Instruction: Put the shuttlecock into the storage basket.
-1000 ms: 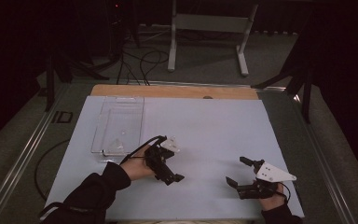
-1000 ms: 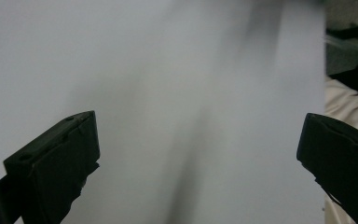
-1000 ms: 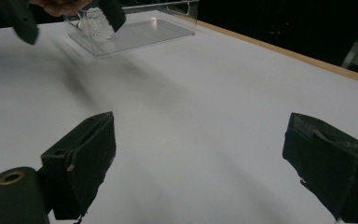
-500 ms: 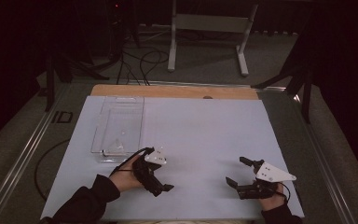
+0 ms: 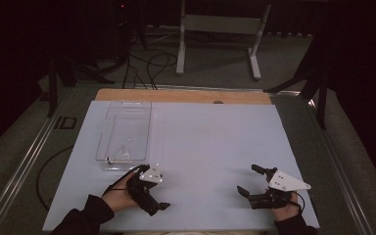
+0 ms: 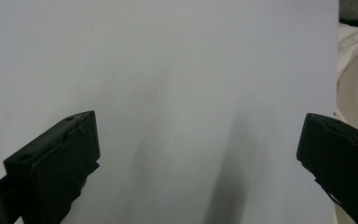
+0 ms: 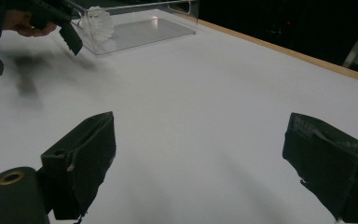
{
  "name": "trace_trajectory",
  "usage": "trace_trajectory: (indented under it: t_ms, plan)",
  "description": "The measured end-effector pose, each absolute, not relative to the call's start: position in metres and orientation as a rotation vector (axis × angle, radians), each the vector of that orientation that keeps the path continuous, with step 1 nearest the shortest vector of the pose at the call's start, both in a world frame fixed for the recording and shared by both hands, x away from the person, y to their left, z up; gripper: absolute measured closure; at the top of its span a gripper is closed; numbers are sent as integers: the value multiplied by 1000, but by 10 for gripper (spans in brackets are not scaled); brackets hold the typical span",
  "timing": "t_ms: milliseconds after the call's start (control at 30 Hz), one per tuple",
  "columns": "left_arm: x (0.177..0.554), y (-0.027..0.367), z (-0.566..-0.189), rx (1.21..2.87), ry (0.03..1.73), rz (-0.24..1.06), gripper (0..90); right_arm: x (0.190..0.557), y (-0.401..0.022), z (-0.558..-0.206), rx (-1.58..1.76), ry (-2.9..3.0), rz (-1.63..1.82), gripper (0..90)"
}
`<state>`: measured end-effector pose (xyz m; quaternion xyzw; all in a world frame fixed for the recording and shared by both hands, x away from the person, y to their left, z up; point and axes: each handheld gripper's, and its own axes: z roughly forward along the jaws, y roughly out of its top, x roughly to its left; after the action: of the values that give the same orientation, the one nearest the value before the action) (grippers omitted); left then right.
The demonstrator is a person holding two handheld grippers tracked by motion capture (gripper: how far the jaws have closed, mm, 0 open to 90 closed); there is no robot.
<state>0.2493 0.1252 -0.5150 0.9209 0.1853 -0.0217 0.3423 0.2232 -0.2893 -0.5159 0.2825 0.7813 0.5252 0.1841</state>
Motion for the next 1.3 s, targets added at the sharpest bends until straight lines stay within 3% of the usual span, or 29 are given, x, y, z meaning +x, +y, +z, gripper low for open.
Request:
trace_trajectory:
  t_ms: [533,1300]
  plan:
    - [238,166,-524,2325,601,-66,0,223,-289,-516,796,2207,1478,98]
    - [224,199,-527,2191,753,87,0,223,-289,-516,802,2210,1475,98]
